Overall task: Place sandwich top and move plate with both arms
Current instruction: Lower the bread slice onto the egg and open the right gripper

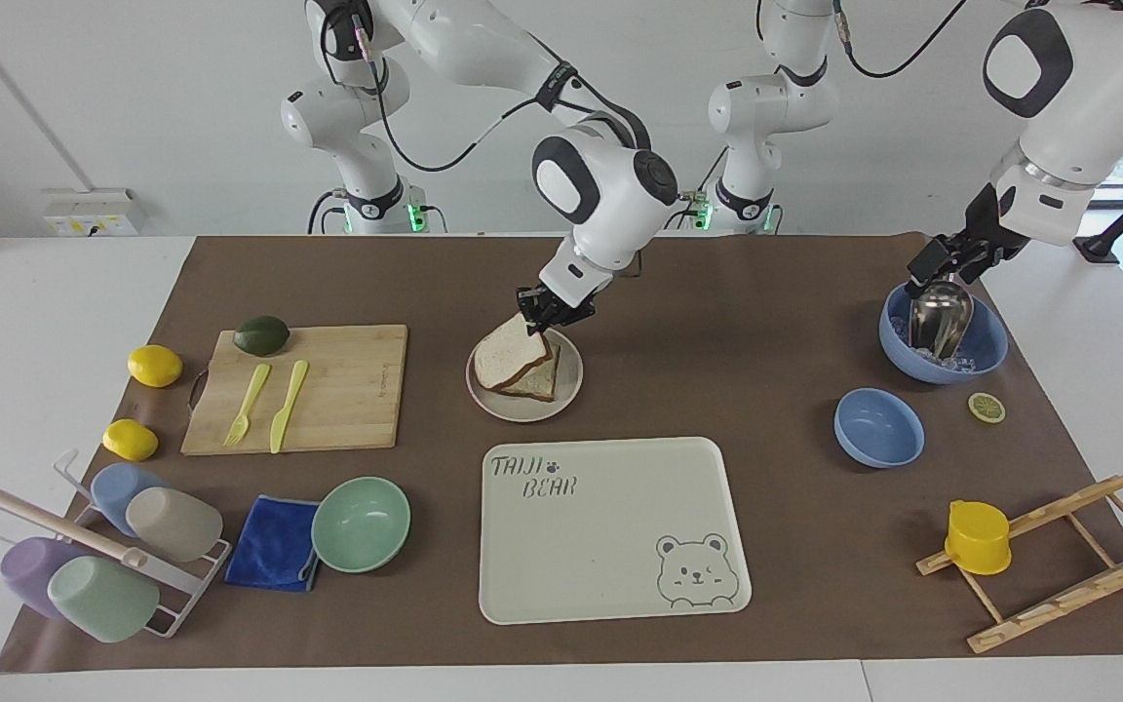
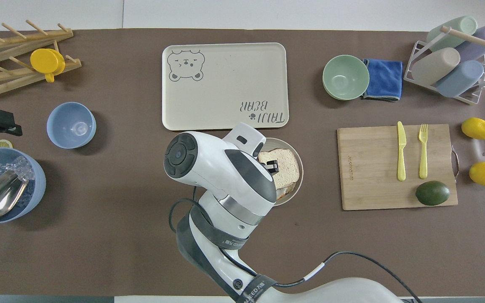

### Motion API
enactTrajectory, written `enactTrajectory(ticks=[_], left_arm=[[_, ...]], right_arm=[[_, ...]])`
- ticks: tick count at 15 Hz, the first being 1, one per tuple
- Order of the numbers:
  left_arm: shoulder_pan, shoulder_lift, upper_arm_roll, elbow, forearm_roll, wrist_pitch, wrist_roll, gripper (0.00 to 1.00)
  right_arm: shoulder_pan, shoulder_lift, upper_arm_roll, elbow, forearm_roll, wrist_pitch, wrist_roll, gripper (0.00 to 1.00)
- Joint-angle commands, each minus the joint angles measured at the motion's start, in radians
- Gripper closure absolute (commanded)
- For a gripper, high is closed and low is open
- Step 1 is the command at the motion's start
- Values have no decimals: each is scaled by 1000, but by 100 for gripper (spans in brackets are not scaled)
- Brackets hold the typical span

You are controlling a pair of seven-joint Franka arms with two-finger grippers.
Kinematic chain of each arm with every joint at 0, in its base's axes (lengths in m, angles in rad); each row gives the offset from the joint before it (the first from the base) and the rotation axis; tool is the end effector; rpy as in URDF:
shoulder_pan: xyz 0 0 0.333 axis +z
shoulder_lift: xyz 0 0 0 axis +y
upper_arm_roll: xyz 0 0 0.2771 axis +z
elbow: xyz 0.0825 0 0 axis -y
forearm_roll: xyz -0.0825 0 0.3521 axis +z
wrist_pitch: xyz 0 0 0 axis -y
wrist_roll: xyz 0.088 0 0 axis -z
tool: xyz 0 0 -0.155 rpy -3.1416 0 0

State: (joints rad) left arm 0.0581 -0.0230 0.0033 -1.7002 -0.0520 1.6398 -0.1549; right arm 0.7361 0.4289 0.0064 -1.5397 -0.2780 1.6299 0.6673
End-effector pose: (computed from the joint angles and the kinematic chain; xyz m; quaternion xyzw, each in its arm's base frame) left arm 0.5166 0.0240 0.4986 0.9934 0.1101 -0.0199 0.0250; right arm 0.4557 0.3621 0.3201 0.9745 0.0680 -0.0406 0.2099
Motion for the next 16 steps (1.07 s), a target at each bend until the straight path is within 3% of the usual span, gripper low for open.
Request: enactTrajectory(ticks=[1,12,13,16], left_arm=[[12,-31,-8,-39,1,22,12,0],[11,-43,-9,-65,1,46,11,0],[3,-44,-9,-75,1,60,11,0],[2,-51,-9,-87,1,68,14,0]], right_arm=[[-20,-12,6,-25,17,24,20,100],[-27,-36,6,-123,82,148,78,100],[-38,-38,4,-125,115,157,78,95],[-46,-38,4,-125,132,174,78,64]])
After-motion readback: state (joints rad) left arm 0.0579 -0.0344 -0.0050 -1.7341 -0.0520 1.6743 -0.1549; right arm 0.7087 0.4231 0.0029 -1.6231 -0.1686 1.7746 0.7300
